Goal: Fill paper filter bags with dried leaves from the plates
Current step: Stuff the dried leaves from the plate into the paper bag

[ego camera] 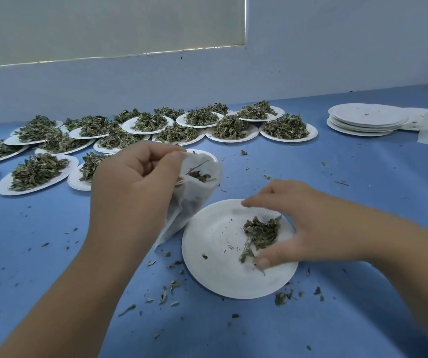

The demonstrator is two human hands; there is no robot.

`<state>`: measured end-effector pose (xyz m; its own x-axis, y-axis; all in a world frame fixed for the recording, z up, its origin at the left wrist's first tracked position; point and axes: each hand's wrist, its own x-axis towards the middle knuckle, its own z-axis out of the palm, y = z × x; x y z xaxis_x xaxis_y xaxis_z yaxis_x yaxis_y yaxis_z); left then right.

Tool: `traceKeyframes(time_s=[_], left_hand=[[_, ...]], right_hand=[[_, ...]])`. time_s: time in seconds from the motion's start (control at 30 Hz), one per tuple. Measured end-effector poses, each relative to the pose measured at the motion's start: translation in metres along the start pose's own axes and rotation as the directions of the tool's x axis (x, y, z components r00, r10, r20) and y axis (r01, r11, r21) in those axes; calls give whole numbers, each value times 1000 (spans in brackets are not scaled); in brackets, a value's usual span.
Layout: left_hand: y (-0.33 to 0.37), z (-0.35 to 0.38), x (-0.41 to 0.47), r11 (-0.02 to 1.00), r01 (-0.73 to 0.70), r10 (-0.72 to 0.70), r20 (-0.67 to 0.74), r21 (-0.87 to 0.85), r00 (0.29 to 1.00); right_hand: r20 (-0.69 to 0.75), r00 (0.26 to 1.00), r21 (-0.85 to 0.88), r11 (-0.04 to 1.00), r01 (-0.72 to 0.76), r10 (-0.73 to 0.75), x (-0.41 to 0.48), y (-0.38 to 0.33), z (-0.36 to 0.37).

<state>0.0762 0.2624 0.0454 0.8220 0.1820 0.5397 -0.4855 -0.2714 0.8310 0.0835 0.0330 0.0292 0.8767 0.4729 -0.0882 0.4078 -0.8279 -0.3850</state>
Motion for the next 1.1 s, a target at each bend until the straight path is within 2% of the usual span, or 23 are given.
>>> traceKeyframes(time_s=[0.07, 0.3, 0.7, 1.1], left_hand=[[0, -2, 1, 1000, -17, 18, -14, 16, 1000], [1, 1, 0, 996, -33, 34, -11, 87, 999], [2, 1, -3, 991, -42, 42, 7, 130, 999], [2, 3, -5, 986, -48, 47, 13, 160, 999]], right_hand=[[60, 998, -25, 1000, -8, 10, 0, -1, 3], [71, 997, -53, 998, 31, -27, 2, -3, 9], [-6, 998, -53, 997, 64, -65, 3, -5, 17], [-120, 986, -156, 983, 97, -117, 0, -25, 30]])
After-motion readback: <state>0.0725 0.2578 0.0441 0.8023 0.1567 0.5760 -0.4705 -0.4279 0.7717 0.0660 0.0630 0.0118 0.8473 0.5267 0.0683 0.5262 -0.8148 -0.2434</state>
